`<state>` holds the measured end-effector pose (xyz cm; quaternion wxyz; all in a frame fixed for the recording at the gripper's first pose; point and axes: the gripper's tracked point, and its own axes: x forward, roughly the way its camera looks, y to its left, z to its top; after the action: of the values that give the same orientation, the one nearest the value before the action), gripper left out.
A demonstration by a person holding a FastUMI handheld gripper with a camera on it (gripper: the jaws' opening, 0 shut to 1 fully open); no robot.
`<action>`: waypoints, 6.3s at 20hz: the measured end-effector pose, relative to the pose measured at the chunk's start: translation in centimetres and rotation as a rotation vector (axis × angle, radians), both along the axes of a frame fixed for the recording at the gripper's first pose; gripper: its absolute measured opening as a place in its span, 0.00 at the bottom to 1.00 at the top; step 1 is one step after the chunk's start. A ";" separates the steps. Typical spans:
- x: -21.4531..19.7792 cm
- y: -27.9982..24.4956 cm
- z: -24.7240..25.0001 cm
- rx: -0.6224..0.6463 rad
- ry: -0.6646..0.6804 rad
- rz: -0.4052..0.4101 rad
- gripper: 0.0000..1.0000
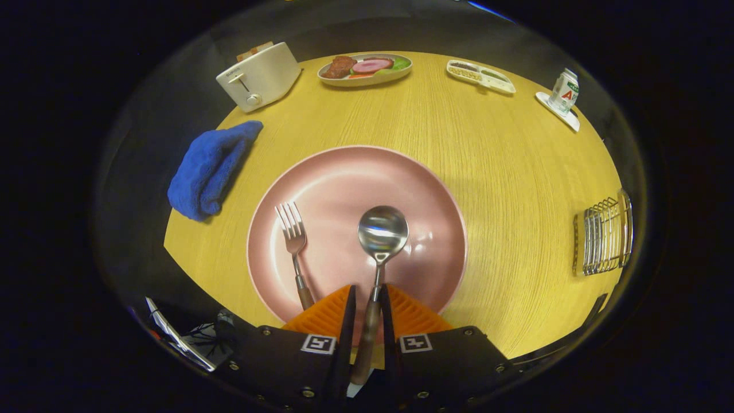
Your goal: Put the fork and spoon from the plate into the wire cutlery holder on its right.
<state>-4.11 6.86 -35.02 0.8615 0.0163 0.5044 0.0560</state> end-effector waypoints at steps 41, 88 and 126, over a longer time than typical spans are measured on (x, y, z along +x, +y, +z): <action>0.8 -19.4 12.8 0.149 -0.258 -0.482 0.03; -2.6 -22.4 16.4 0.143 -0.223 -0.458 0.10; -6.0 1.8 2.5 -0.068 0.101 0.263 0.12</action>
<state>-10.14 8.64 -32.52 0.8202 -0.0762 0.5466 0.1507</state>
